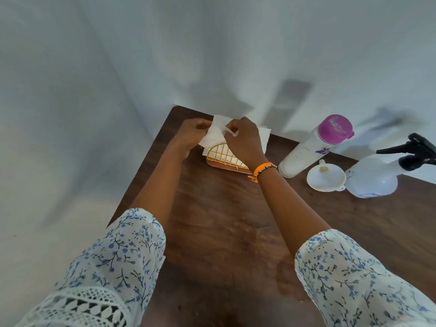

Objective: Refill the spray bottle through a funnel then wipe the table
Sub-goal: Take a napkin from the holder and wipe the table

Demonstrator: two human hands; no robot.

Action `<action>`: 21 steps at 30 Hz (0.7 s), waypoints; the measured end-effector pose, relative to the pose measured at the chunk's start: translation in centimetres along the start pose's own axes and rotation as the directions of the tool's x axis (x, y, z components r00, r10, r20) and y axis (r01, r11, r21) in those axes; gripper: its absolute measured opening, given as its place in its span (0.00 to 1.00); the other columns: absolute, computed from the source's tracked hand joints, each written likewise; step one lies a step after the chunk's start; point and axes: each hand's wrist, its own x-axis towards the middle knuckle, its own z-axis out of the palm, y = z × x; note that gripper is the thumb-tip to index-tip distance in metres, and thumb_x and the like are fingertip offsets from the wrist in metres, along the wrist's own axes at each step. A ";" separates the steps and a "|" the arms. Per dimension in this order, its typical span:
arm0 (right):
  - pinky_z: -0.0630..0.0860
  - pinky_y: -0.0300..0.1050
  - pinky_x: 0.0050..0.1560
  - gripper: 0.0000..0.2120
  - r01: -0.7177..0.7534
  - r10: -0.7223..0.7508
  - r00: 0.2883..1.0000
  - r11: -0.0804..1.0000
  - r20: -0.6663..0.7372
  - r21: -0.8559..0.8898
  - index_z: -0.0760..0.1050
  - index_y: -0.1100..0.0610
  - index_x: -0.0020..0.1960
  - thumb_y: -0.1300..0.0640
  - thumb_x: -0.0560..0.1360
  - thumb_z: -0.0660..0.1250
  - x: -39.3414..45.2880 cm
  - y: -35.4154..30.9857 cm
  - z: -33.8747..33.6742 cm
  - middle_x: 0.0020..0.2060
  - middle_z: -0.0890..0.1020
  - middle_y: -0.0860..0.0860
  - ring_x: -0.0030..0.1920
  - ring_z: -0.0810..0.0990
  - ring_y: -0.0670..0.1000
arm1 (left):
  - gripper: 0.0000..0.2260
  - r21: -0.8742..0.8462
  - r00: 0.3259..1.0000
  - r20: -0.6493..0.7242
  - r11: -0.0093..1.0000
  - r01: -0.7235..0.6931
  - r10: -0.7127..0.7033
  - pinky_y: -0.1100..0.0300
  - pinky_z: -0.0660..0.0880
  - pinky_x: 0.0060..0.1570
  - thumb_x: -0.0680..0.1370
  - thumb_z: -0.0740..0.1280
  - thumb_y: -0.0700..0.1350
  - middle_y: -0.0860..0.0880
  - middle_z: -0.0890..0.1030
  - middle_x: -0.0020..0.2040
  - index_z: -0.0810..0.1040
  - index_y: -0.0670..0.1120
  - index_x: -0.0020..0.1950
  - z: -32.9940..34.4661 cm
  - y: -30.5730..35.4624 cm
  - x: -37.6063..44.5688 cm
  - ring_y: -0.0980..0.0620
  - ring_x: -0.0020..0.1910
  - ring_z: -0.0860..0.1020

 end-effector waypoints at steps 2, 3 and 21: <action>0.65 0.37 0.46 0.07 0.000 0.000 1.000 0.999 0.002 0.046 0.79 0.63 0.49 0.62 0.75 0.64 -0.3 0.1 -0.7 0.45 0.78 0.56 0.43 0.71 0.47 | 0.11 0.005 1.000 -0.005 1.000 -0.021 0.021 0.68 0.70 0.39 0.78 0.61 0.39 0.49 0.77 0.53 0.76 0.42 0.60 0.1 -0.1 0.2 0.57 0.47 0.73; 0.66 0.38 0.47 0.07 0.002 -0.001 1.000 0.998 -0.012 0.070 0.79 0.63 0.49 0.61 0.75 0.64 -0.5 0.2 -1.0 0.46 0.79 0.56 0.44 0.71 0.47 | 0.10 0.005 1.000 -0.013 1.000 -0.028 0.029 0.69 0.69 0.38 0.78 0.61 0.38 0.48 0.78 0.52 0.77 0.42 0.58 0.1 -0.2 0.3 0.59 0.44 0.73; 0.74 0.42 0.47 0.04 0.151 0.159 0.921 0.694 -0.354 0.704 0.73 0.57 0.48 0.61 0.78 0.60 -9.4 1.8 -9.6 0.41 0.79 0.51 0.45 0.77 0.48 | 0.13 -0.203 0.989 -0.114 0.977 0.067 -0.091 0.60 0.67 0.56 0.79 0.58 0.45 0.50 0.74 0.63 0.72 0.47 0.63 1.5 -0.9 -0.8 0.51 0.63 0.72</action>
